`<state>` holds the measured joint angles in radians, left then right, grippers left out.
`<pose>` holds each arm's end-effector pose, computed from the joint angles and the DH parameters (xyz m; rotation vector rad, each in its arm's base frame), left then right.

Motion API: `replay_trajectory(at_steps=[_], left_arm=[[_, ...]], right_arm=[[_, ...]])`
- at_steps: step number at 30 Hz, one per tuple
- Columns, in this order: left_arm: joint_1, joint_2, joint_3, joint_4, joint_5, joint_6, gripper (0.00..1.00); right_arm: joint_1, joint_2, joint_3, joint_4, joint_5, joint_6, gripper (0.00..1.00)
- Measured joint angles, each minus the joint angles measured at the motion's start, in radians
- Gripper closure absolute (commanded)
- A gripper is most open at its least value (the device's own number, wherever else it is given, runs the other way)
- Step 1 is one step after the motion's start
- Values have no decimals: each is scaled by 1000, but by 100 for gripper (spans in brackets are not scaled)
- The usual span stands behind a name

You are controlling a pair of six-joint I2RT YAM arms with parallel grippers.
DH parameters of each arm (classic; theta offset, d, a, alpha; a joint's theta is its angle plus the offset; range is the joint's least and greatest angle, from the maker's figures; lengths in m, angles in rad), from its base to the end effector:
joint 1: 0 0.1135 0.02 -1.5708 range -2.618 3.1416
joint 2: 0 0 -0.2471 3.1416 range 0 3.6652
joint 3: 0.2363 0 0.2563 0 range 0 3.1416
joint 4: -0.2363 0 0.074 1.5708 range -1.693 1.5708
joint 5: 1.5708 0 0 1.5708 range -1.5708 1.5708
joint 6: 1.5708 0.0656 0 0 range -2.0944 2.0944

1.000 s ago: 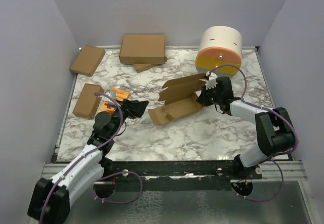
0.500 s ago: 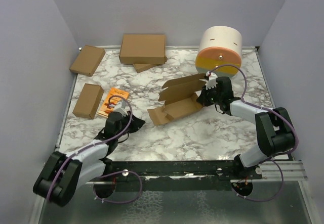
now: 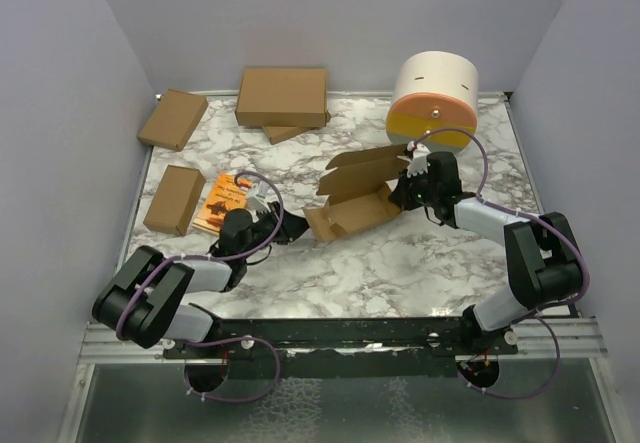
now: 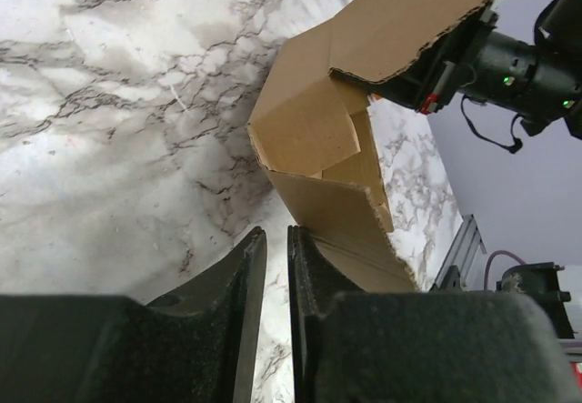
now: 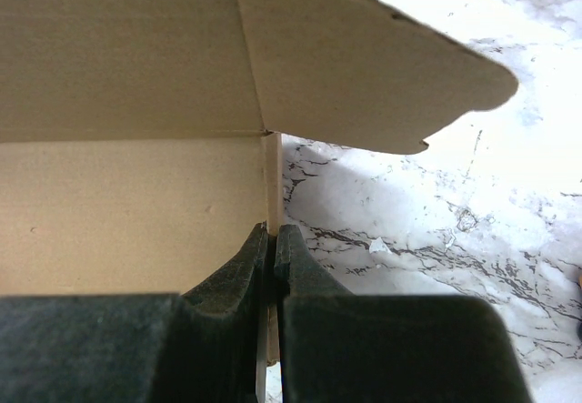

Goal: Fold the paper box

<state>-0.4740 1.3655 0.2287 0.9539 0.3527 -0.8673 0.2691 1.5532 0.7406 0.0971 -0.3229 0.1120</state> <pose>0.2229 -0.1398 0.1299 -0.0953 1.9246 -1.2517 0.3158 0.1087 0.1315 -0.3506 2.2791 0.5663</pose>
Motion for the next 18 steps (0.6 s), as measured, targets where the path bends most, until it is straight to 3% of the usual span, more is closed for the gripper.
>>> replay_trajectory(at_steps=[12,18], left_arm=[[-24,99,43,122,41,-27,73],[-33,177,53,168,51,-46,61]], right_arm=[[0,0,0,0,0,0,99],[0,0,0,0,0,0,99]])
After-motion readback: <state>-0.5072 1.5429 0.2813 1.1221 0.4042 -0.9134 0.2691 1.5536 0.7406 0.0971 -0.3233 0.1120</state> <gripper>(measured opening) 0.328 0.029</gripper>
